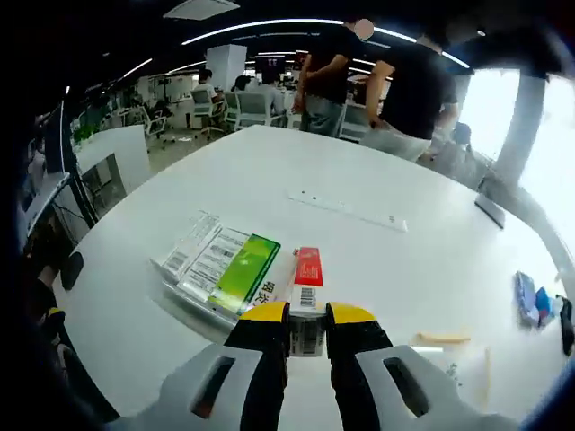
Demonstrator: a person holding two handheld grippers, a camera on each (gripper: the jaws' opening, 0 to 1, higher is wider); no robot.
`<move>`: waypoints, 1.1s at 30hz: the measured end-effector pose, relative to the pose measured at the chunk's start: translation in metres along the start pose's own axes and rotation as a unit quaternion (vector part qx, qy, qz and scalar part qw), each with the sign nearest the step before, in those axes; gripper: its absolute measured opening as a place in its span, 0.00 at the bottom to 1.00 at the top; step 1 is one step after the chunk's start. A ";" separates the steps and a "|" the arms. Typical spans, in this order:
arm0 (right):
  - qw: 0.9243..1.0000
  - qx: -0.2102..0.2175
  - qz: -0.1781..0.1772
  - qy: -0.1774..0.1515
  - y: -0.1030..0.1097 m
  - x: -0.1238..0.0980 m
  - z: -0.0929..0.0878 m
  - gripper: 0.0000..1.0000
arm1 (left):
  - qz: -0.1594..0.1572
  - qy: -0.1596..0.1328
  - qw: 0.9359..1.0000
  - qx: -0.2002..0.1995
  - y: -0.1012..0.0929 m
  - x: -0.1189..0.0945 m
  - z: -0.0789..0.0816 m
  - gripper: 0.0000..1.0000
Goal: Arrange the small medicine boxes into an aligned row inside the storage area until every box is upright, visible, and separated from the surrounding clutter.
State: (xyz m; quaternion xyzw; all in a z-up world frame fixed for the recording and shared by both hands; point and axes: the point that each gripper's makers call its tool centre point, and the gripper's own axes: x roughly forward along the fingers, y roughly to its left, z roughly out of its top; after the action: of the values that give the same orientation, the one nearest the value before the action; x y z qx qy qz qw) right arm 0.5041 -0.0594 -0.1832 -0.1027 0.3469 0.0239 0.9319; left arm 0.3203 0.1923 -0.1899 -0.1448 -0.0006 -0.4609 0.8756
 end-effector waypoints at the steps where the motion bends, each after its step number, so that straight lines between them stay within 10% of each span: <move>1: 1.000 0.008 0.003 0.023 0.002 0.002 -0.007 0.13 | 0.000 0.001 1.000 0.000 0.000 0.000 0.000 0.98; 17: 0.998 0.033 0.047 -0.031 0.019 0.029 -0.031 0.16 | -0.002 0.011 1.000 -0.002 -0.002 0.003 -0.008 0.97; 20: 0.998 0.024 0.064 -0.001 0.027 0.039 -0.047 0.18 | -0.005 0.015 1.000 -0.002 -0.004 0.005 -0.012 0.97; 33: 0.989 0.072 0.118 -0.046 0.013 0.046 -0.021 0.20 | -0.003 0.021 1.000 -0.004 -0.004 0.005 -0.015 0.97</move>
State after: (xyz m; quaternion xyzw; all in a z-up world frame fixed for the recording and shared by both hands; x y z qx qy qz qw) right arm 0.5239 -0.0526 -0.2303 0.0078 0.3145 0.1132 0.9424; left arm 0.3181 0.1819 -0.2025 -0.1385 0.0196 -0.4667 0.8733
